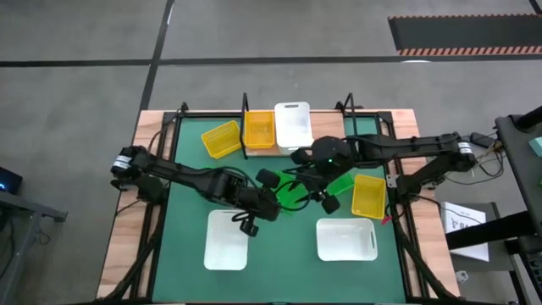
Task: Stack baskets on shelf by color
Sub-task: Put the bottom green bin on the shelf
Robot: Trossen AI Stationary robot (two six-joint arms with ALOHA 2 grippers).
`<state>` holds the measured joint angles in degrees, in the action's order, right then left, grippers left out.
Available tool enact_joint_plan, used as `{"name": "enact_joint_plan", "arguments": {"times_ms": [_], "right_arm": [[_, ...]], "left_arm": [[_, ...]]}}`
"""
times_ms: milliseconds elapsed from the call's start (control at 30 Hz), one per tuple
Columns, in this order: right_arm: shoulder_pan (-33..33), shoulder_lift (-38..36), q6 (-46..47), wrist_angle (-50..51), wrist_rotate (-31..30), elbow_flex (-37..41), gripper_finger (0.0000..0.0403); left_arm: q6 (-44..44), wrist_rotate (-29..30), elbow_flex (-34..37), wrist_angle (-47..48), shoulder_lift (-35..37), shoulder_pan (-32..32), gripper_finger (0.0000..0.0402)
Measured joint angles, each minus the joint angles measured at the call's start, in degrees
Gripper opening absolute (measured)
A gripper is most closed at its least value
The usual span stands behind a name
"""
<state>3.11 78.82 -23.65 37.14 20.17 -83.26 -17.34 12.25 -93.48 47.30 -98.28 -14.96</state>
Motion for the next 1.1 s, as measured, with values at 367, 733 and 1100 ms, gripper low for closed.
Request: {"name": "enact_joint_plan", "arguments": {"times_ms": [367,733,1100], "right_arm": [[0.0,2.3,-1.5,3.3,-0.1,0.0,0.0162],[0.1,2.0,-5.6,5.6,0.8,0.1,0.0044],[0.0,2.1,-7.4,7.7,1.2,0.1,0.0011]], "left_arm": [[-0.1,0.3,0.0,-1.3,0.0,0.4,0.0],[-4.2,1.7,0.3,-3.4,0.0,0.4,0.0],[-6.9,1.8,0.3,-5.2,0.0,0.4,0.0068]]}}
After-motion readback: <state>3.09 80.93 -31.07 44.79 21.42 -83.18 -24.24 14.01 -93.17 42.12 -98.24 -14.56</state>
